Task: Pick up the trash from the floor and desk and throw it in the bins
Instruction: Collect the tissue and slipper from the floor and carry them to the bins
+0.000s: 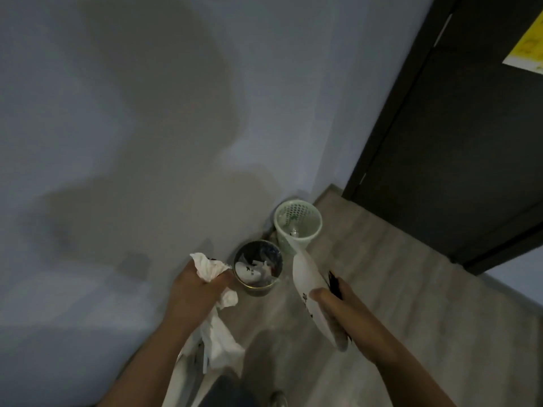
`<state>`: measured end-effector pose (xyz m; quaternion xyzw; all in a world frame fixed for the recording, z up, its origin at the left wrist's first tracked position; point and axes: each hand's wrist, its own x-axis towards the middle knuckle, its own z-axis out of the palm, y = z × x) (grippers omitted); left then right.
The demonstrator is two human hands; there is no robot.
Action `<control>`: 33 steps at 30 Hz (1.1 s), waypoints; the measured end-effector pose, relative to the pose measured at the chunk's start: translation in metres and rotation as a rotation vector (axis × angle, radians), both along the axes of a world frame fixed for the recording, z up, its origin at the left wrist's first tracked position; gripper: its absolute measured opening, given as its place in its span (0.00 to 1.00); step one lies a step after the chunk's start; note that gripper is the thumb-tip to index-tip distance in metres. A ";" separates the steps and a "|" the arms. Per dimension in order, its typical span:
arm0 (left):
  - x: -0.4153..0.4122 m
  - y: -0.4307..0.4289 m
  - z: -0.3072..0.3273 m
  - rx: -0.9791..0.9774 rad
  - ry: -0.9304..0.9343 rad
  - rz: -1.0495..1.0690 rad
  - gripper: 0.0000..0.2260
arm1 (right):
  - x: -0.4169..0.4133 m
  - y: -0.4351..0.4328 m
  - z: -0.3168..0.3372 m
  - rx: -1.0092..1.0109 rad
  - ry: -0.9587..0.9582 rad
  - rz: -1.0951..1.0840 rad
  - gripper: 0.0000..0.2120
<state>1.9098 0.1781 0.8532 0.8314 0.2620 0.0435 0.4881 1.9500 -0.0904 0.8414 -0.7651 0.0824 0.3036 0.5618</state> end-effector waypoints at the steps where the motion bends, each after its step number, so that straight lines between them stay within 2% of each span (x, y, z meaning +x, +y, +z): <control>1: 0.012 0.004 -0.005 -0.007 0.006 0.010 0.09 | 0.014 0.003 -0.005 -0.012 0.014 0.009 0.34; 11: 0.150 0.051 -0.078 -0.097 0.185 0.023 0.07 | 0.153 0.064 -0.069 -0.119 0.203 0.052 0.45; 13: 0.176 0.058 -0.095 -0.116 0.250 0.018 0.10 | 0.179 0.076 -0.088 -0.134 0.229 0.079 0.42; 16: 0.210 0.061 -0.124 -0.080 0.347 -0.038 0.21 | 0.213 0.091 -0.124 -0.127 0.289 0.067 0.34; 19: 0.234 0.063 -0.158 -0.046 0.417 -0.062 0.19 | 0.245 0.104 -0.167 -0.117 0.381 0.020 0.26; 21: 0.246 0.062 -0.185 -0.019 0.453 -0.069 0.18 | 0.263 0.110 -0.196 -0.109 0.437 0.030 0.25; 24: 0.260 0.056 -0.224 0.006 0.514 -0.077 0.19 | 0.290 0.111 -0.245 -0.124 0.490 0.063 0.35; 27: 0.271 0.050 -0.266 -0.008 0.495 -0.053 0.12 | 0.314 0.111 -0.293 -0.143 0.562 0.078 0.37; 31: 0.284 0.050 -0.322 -0.055 0.560 -0.021 0.12 | 0.342 0.122 -0.351 -0.136 0.605 0.097 0.46; 33: 0.290 0.052 -0.350 -0.062 0.568 0.001 0.09 | 0.353 0.130 -0.379 -0.146 0.626 0.091 0.46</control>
